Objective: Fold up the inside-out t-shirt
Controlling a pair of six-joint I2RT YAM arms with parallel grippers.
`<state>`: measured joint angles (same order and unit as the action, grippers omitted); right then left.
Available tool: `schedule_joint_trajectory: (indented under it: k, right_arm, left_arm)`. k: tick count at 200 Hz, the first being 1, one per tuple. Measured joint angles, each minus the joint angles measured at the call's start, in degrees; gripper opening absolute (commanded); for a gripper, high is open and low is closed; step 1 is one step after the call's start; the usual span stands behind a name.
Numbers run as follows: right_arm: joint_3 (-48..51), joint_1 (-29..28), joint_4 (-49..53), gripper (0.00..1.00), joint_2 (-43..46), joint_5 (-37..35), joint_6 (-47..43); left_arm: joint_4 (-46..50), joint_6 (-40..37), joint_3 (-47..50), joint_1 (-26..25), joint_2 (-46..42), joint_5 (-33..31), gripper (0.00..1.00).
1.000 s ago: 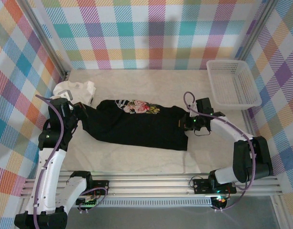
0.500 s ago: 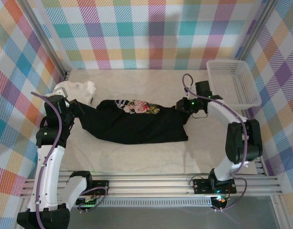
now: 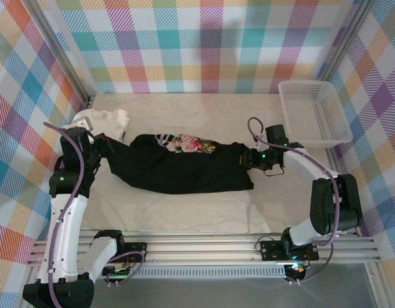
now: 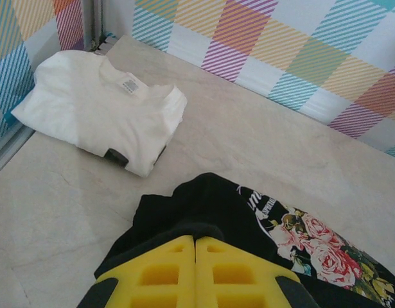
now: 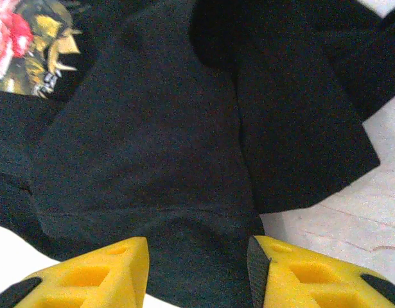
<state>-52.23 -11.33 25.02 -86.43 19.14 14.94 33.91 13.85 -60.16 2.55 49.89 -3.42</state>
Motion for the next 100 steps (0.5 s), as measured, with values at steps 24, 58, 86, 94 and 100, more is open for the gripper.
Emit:
schedule_joint_trajectory:
  k: [24,58,86,94,100]
  right_arm:
    - [-0.20,0.00,-0.74,0.45,-3.56,0.15,0.00]
    - [-1.95,0.00,-1.22,0.46,-7.98,0.46,-0.07]
    - [-2.69,0.00,-1.84,0.42,-8.76,1.57,-0.28]
    - [-2.69,0.00,-1.84,0.41,-8.76,1.97,-0.31]
    - [-2.69,0.00,-1.79,0.40,-8.76,2.23,-0.33]
  left_arm:
    - [-0.09,0.00,0.00,0.02,0.20,0.50,0.00]
    - [-0.81,0.00,0.00,0.02,0.20,1.01,0.00]
    - [-0.98,0.00,0.00,0.02,0.20,1.05,0.00]
    - [-1.01,0.00,0.00,0.02,0.20,1.05,0.00]
    - [-1.01,0.00,0.00,0.02,0.20,1.05,0.00]
